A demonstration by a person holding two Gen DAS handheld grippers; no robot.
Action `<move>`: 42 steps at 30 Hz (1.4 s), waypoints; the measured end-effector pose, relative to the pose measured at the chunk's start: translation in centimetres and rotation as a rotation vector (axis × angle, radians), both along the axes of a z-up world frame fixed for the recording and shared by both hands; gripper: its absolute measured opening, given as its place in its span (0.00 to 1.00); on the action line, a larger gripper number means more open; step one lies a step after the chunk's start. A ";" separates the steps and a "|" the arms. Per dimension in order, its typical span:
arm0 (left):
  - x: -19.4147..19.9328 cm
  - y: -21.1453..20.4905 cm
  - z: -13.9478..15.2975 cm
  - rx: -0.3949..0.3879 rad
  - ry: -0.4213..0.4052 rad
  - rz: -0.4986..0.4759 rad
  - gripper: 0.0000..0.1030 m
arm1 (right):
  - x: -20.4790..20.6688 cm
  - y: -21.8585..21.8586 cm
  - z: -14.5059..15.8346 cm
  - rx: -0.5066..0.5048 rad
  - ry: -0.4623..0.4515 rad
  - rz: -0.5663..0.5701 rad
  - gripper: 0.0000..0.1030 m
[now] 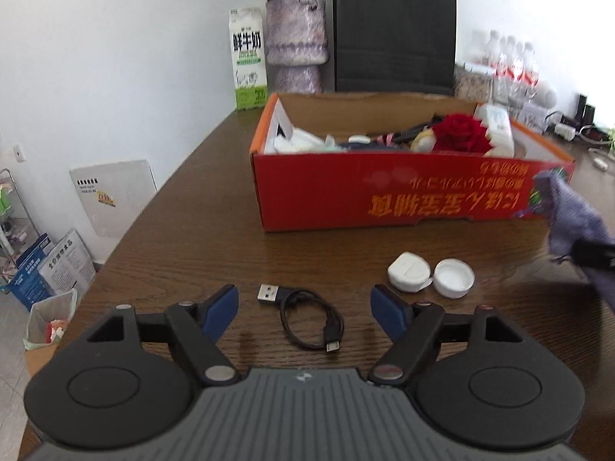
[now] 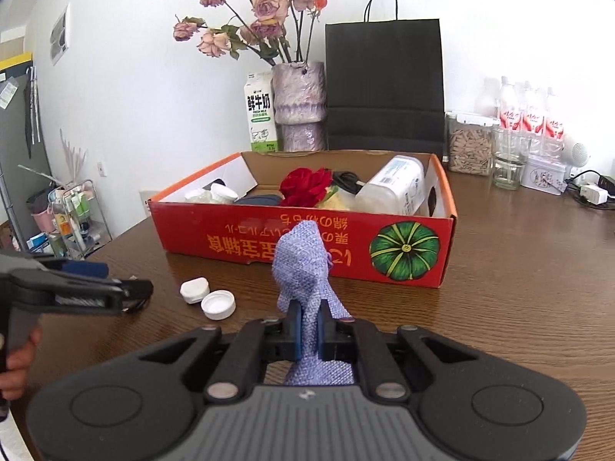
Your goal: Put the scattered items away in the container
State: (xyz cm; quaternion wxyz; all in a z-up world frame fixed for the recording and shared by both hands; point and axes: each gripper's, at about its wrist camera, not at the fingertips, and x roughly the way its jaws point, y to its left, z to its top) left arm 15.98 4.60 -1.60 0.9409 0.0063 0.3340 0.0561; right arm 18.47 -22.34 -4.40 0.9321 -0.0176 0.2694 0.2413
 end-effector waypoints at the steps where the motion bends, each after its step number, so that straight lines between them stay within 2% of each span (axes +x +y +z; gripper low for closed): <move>1: 0.2 0.1 -0.4 -0.007 0.017 0.001 0.66 | 0.0 0.0 0.0 0.002 0.002 -0.005 0.06; 2: -0.1 0.4 -0.4 -0.039 0.003 -0.004 0.46 | 0.1 -0.1 -0.1 0.004 0.004 -0.009 0.06; 3: -0.2 0.4 -0.3 -0.044 0.001 -0.007 0.31 | 0.2 -0.2 -0.1 0.005 0.008 -0.011 0.06; 8: -1.0 0.5 -0.1 -0.056 -0.010 -0.008 0.23 | 0.1 -0.4 -0.1 0.015 0.004 -0.017 0.06; 9: -1.2 0.6 0.1 -0.063 -0.018 -0.005 0.19 | 0.1 -0.4 0.0 0.018 0.001 -0.016 0.06; 10: -1.4 0.7 0.2 -0.067 -0.026 0.000 0.07 | 0.1 -0.4 0.0 0.020 -0.001 -0.016 0.06; 11: -1.5 0.7 0.4 -0.076 -0.031 -0.001 0.04 | 0.0 -0.5 0.1 0.022 -0.003 -0.015 0.06; 16: -2.1 0.5 2.0 -0.070 -0.102 -0.017 0.03 | -0.1 -0.6 0.8 0.034 -0.028 -0.011 0.06; 19: -2.1 0.3 2.6 -0.061 -0.115 -0.027 0.03 | -0.1 -0.6 1.1 0.040 -0.038 -0.012 0.06; 23: -1.7 0.2 1.8 -0.041 -0.046 -0.003 0.11 | -0.1 -0.5 0.9 0.033 -0.027 -0.010 0.07; 26: -1.3 0.6 0.4 -0.059 0.015 0.002 0.11 | -0.1 -0.4 0.6 0.031 -0.012 -0.008 0.07; 29: -1.6 0.7 0.1 -0.074 0.012 -0.008 0.04 | -0.1 -0.3 0.3 0.031 -0.005 -0.001 0.07; 33: -2.4 0.7 0.9 -0.078 -0.056 -0.008 0.04 | -0.2 -0.3 0.4 0.034 -0.006 0.003 0.07; 37: -2.9 0.5 3.0 -0.070 -0.134 -0.019 0.04 | -0.2 -0.4 0.8 0.043 -0.022 0.004 0.07; 42: -2.1 -0.2 6.7 -0.048 -0.259 -0.046 0.04 | 0.2 0.1 3.1 0.050 -0.102 0.020 0.07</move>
